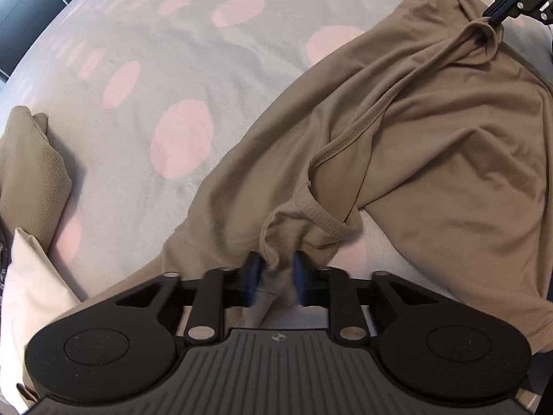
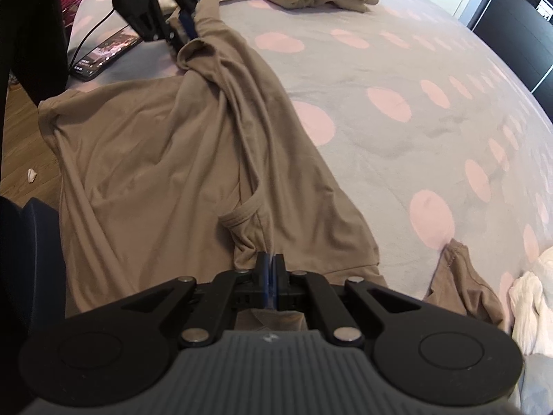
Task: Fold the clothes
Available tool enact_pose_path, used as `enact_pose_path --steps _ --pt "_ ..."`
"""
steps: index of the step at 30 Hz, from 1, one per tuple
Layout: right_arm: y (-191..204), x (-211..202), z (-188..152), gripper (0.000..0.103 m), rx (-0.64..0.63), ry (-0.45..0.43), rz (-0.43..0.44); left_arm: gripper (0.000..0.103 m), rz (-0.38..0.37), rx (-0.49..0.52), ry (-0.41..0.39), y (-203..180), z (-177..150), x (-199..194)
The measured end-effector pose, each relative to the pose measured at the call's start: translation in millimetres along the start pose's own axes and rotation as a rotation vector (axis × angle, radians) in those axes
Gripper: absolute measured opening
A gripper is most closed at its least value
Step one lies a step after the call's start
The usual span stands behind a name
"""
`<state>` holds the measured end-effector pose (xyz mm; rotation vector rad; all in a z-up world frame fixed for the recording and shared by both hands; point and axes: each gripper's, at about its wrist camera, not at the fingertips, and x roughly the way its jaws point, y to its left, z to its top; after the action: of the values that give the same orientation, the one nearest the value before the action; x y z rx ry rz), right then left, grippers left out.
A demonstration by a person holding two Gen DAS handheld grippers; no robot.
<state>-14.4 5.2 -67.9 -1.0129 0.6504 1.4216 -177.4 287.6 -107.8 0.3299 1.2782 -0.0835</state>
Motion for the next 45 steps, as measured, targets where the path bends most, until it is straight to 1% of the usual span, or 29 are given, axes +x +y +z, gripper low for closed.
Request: enact_pose_path --steps 1,3,4,7,11,14,18,19,21,23,25,26,28,30,31,33,35,36,38,41,45 --pt "-1 -2 0 0.002 0.001 -0.007 -0.014 0.005 -0.001 -0.012 -0.007 2 0 -2" --pt "-2 -6 0 0.002 0.004 -0.021 -0.041 0.002 0.007 -0.026 -0.031 5 0 -9" --pt "-4 -8 1 0.002 0.008 -0.022 -0.077 0.001 0.017 -0.038 -0.046 7 0 -15" --pt "-12 -16 7 0.002 0.042 -0.036 -0.227 0.001 0.061 -0.093 -0.098 14 3 -34" --pt "-21 -40 22 0.001 0.123 -0.122 -0.414 0.000 0.132 -0.179 -0.194 26 5 -75" --pt "-17 -67 39 0.001 0.144 -0.216 -0.597 0.000 0.182 -0.296 -0.348 35 6 -124" --pt "-1 -112 64 0.001 0.141 -0.373 -0.841 0.000 0.249 -0.452 -0.554 48 6 -188" --pt "4 -124 69 0.001 0.145 -0.415 -0.894 0.000 0.267 -0.485 -0.607 51 7 -205" --pt "14 -148 78 0.001 0.161 -0.501 -0.987 0.000 0.313 -0.509 -0.715 50 8 -239" --pt "27 -172 85 0.001 0.172 -0.582 -1.051 0.000 0.364 -0.529 -0.822 41 4 -275" --pt "43 -194 90 0.001 0.159 -0.667 -1.080 0.000 0.412 -0.548 -0.931 32 0 -310" --pt "52 -204 91 0.001 0.142 -0.698 -1.074 0.000 0.422 -0.557 -0.993 26 -5 -327" --pt "69 -222 94 0.001 0.120 -0.740 -1.032 0.000 0.444 -0.571 -1.104 18 -14 -355" --pt "79 -235 96 0.001 0.143 -0.773 -1.022 0.000 0.475 -0.579 -1.177 8 -19 -379" --pt "80 -241 96 0.001 0.174 -0.789 -1.043 0.000 0.487 -0.578 -1.204 3 -20 -387" --pt "76 -255 92 0.001 0.264 -0.829 -1.125 0.000 0.485 -0.562 -1.234 -7 -21 -398" --pt "74 -272 87 0.001 0.348 -0.875 -1.190 0.000 0.471 -0.544 -1.231 -18 -16 -404" --pt "77 -280 84 0.001 0.365 -0.903 -1.225 0.000 0.469 -0.532 -1.226 -24 -14 -405" --pt "85 -296 78 0.001 0.389 -0.959 -1.298 0.000 0.479 -0.501 -1.221 -41 -12 -409" --pt "110 -314 69 0.001 0.353 -1.019 -1.374 0.000 0.492 -0.485 -1.238 -59 -16 -419" --pt "134 -331 60 0.001 0.339 -1.071 -1.403 0.000 0.509 -0.475 -1.286 -82 -26 -431"
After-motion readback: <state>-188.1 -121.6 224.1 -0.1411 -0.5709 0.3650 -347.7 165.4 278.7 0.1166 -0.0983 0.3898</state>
